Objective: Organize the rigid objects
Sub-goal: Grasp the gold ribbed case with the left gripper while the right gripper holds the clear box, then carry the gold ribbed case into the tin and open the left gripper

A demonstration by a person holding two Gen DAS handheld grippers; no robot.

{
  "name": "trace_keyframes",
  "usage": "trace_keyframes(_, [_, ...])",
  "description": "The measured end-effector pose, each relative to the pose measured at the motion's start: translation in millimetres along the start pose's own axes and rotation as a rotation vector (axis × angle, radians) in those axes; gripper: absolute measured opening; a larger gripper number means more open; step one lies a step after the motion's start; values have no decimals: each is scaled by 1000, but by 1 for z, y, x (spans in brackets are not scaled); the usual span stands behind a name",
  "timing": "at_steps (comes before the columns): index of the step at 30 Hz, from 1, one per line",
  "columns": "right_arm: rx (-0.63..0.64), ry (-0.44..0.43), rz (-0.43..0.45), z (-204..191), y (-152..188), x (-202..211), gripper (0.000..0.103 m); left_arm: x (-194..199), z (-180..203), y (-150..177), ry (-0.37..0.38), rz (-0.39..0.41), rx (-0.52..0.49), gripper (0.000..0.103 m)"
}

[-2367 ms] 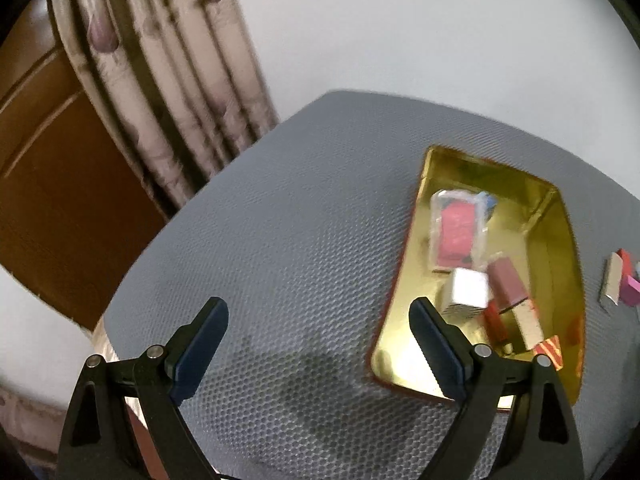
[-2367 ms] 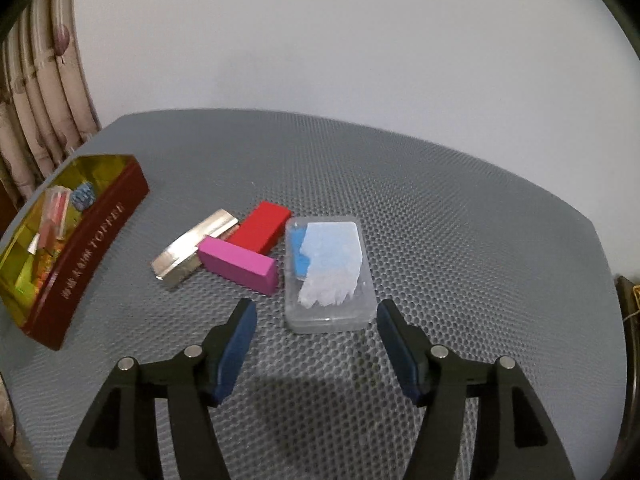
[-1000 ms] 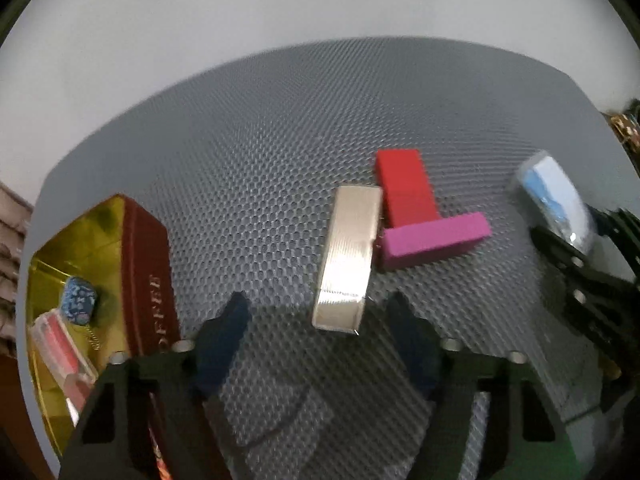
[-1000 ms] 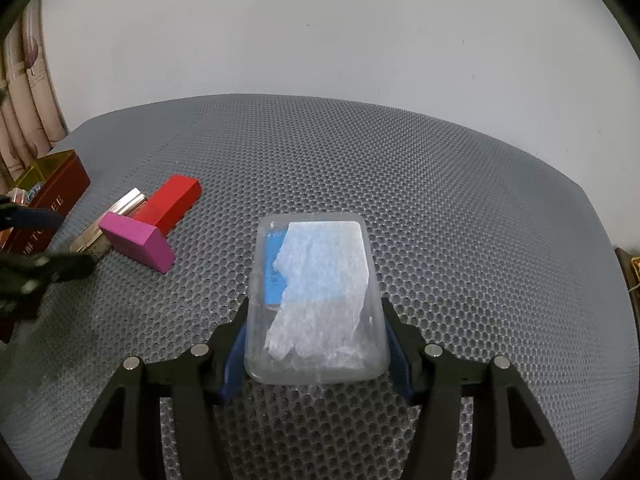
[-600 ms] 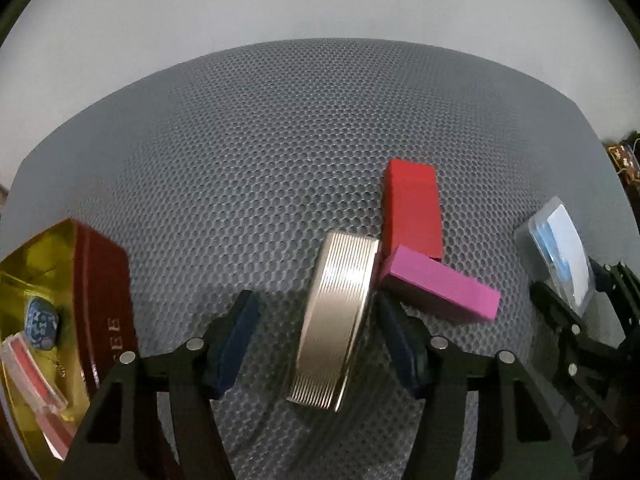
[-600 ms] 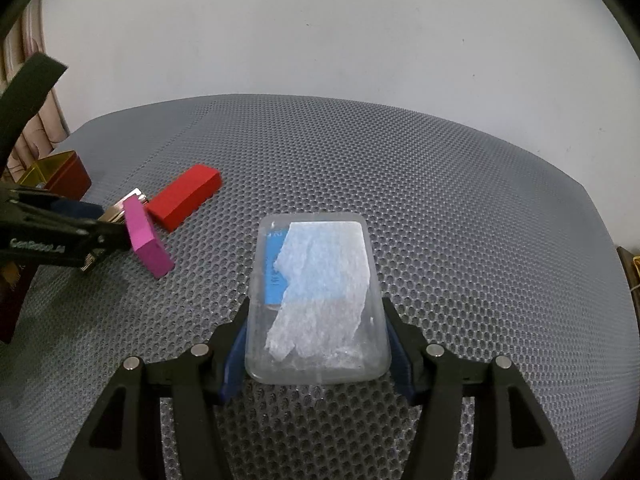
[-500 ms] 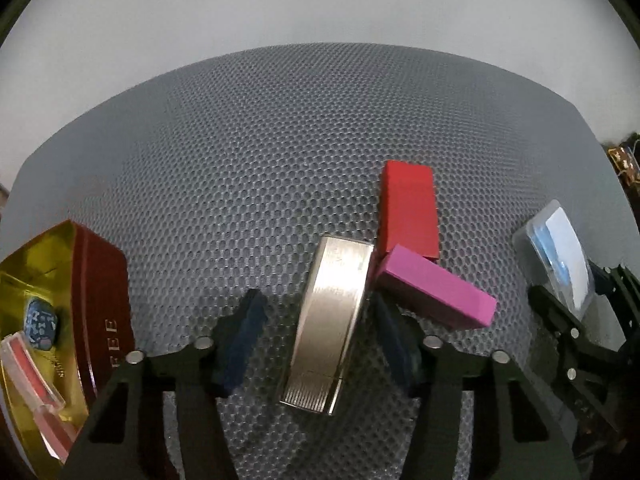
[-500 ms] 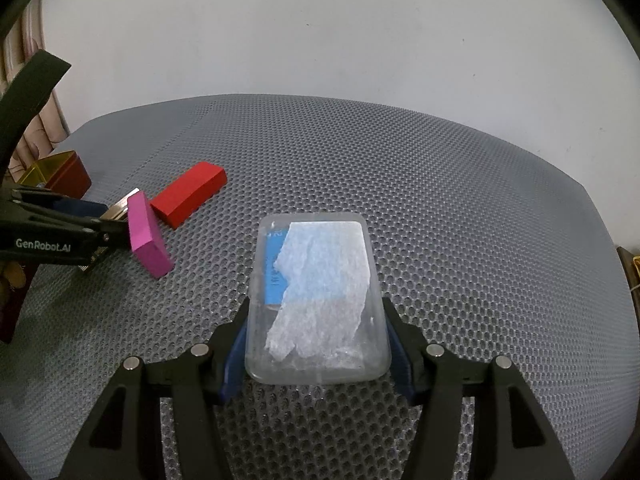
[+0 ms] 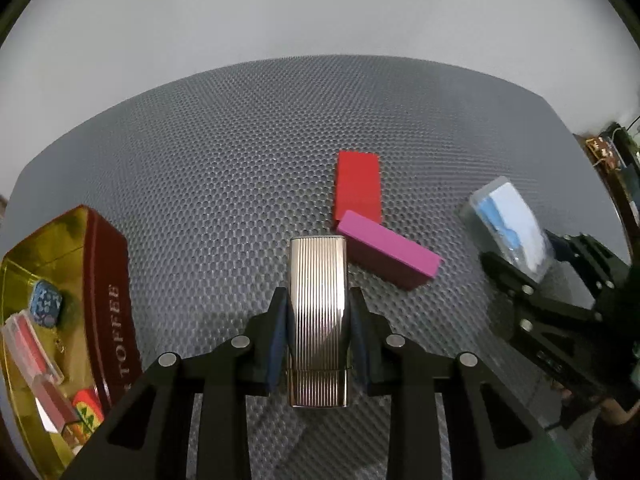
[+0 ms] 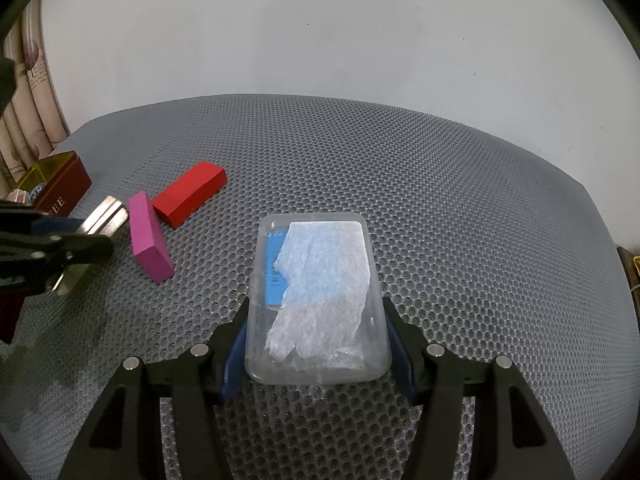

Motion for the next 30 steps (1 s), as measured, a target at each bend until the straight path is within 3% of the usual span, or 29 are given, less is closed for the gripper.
trace_keyframes(11, [-9,31,-1,4,-7,-9,58,35,1,20,-3,34,12,26])
trace_keyframes(18, [-15,36,-1,2,-6,-9,58,45,0,12,-23,57,25,26])
trace_keyframes(30, [-14,38,-1,-3,-7,-10,59,74,-52,16,-84,92,109,26])
Point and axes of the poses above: each gripper's, at about its wrist camera, not at the fingertips, and x roughly against the way its jaws point, z to its right, y to its underside, the point moved 2 cm from there along -x, roughly the way its jaws point, and after that the axes turned 3 degrees about x, right-handed, at the moved point
